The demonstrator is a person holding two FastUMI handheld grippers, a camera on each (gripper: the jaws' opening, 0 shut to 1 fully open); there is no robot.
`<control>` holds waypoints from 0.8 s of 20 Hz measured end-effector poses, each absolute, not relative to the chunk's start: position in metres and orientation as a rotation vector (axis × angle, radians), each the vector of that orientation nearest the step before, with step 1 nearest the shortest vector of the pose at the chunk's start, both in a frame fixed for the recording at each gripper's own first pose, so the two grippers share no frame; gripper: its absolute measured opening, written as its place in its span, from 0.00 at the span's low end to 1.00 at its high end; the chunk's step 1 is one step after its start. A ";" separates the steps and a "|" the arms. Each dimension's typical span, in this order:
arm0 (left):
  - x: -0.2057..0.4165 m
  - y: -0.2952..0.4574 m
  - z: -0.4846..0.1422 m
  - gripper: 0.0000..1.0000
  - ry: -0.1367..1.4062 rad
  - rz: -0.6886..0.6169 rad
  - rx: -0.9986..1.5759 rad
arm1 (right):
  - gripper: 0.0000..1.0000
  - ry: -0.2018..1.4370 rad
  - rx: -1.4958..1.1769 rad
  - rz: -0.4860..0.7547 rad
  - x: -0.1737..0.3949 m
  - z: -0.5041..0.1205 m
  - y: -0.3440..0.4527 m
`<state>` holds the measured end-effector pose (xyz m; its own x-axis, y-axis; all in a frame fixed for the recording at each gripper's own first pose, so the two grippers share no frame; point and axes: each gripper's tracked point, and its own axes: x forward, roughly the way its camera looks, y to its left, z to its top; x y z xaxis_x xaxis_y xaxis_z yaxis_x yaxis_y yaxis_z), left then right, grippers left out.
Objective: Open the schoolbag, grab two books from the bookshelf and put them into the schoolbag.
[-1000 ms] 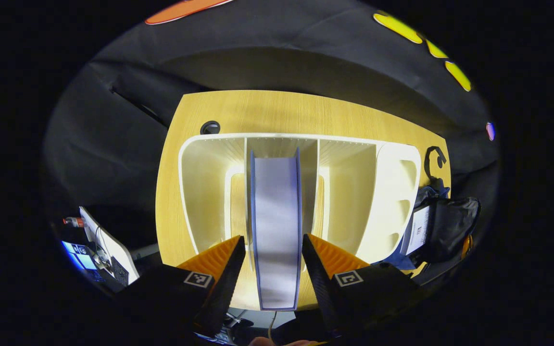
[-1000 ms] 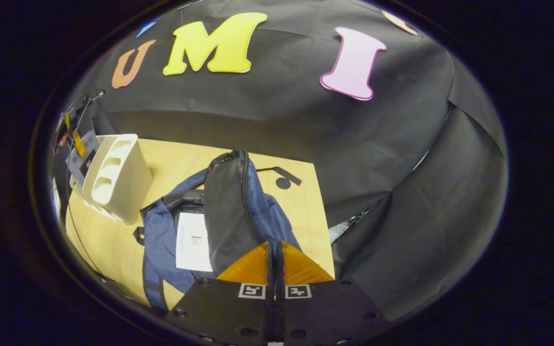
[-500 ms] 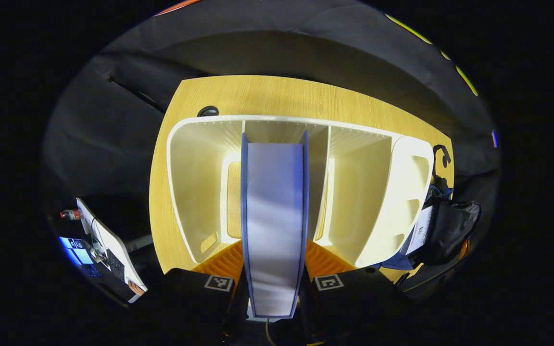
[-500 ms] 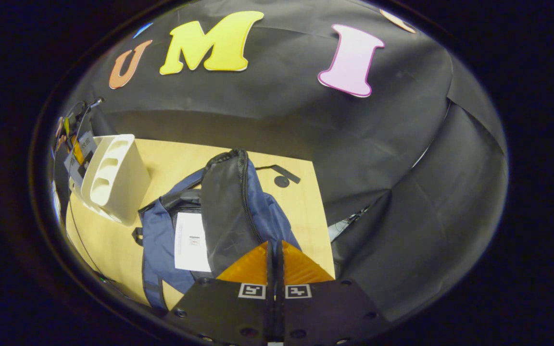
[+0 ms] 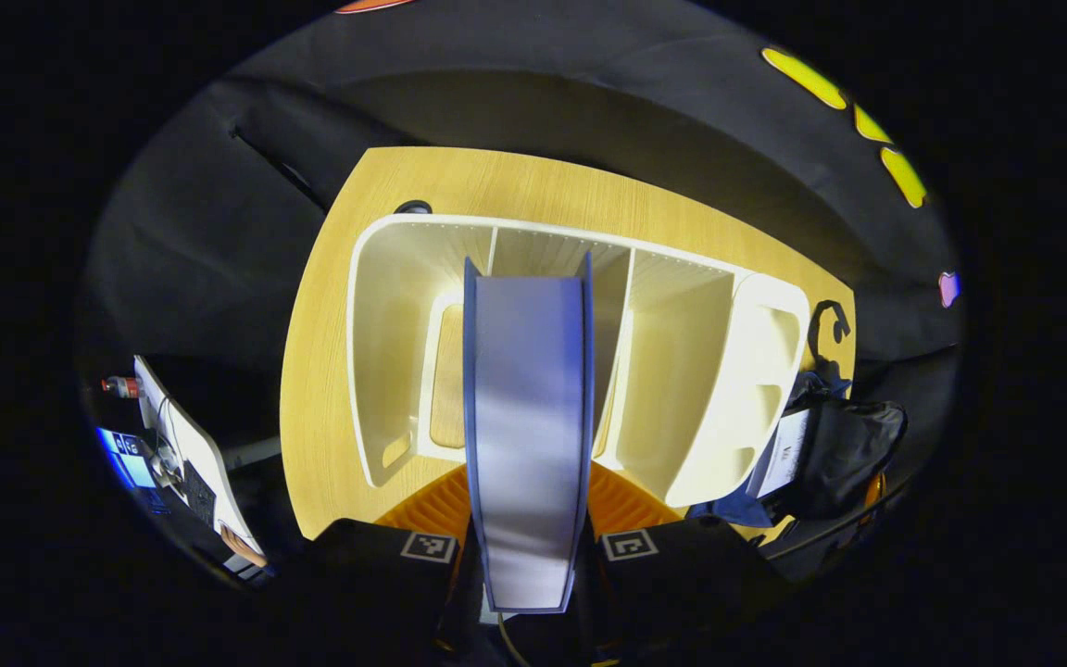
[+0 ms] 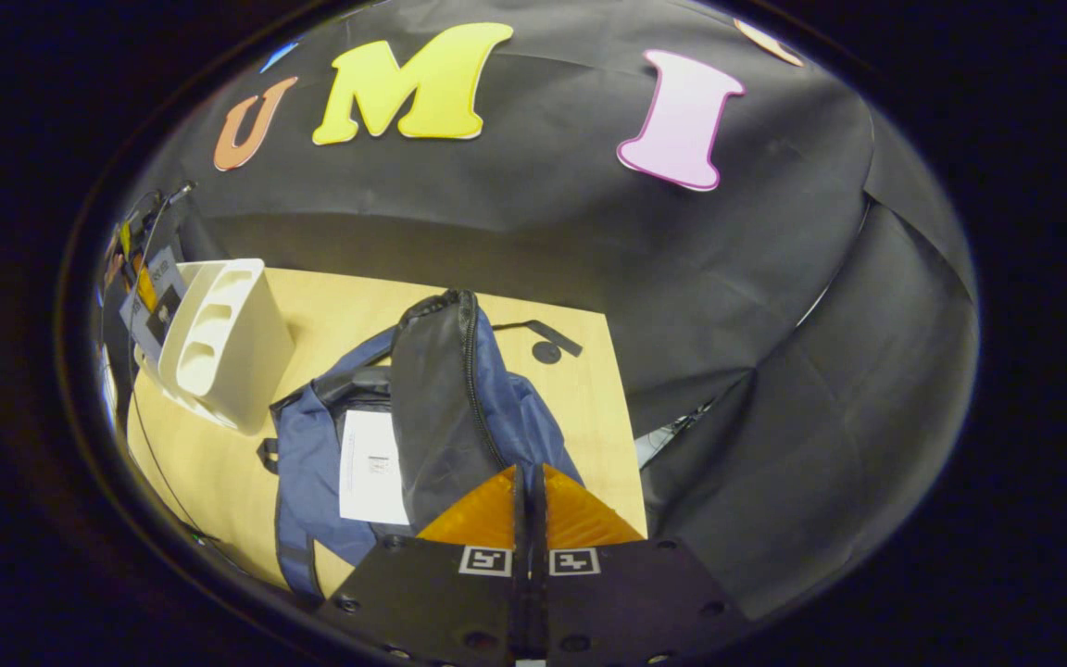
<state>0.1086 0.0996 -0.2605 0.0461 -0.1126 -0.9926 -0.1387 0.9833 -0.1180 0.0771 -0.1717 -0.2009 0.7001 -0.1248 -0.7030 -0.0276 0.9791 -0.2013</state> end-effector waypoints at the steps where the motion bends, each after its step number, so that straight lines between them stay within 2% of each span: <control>1: 0.104 0.102 -0.253 0.43 1.521 0.016 -0.204 | 0.00 0.793 -0.202 -0.053 0.076 -0.201 -0.171; 2: 0.097 0.106 -0.243 0.43 1.517 0.012 -0.208 | 0.00 0.792 -0.202 -0.050 0.076 -0.200 -0.170; 3: 0.090 0.108 -0.233 0.39 1.510 0.011 -0.216 | 0.00 0.788 -0.202 -0.047 0.075 -0.199 -0.169; 4: 0.083 0.111 -0.220 0.43 1.497 0.007 -0.227 | 0.00 0.785 -0.202 -0.044 0.075 -0.199 -0.168; 12: 0.035 0.110 -0.106 0.42 1.296 -0.083 -0.217 | 0.00 0.766 -0.211 -0.021 0.070 -0.195 -0.159; 16: 0.019 0.093 -0.073 0.43 1.222 -0.148 -0.212 | 0.00 0.753 -0.209 -0.009 0.066 -0.192 -0.153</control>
<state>0.0186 0.0929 -0.0728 0.3360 -0.2260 -0.9143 -0.0010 0.9707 -0.2403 0.0661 -0.1530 -0.1916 0.7307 -0.0830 -0.6777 -0.0668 0.9791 -0.1920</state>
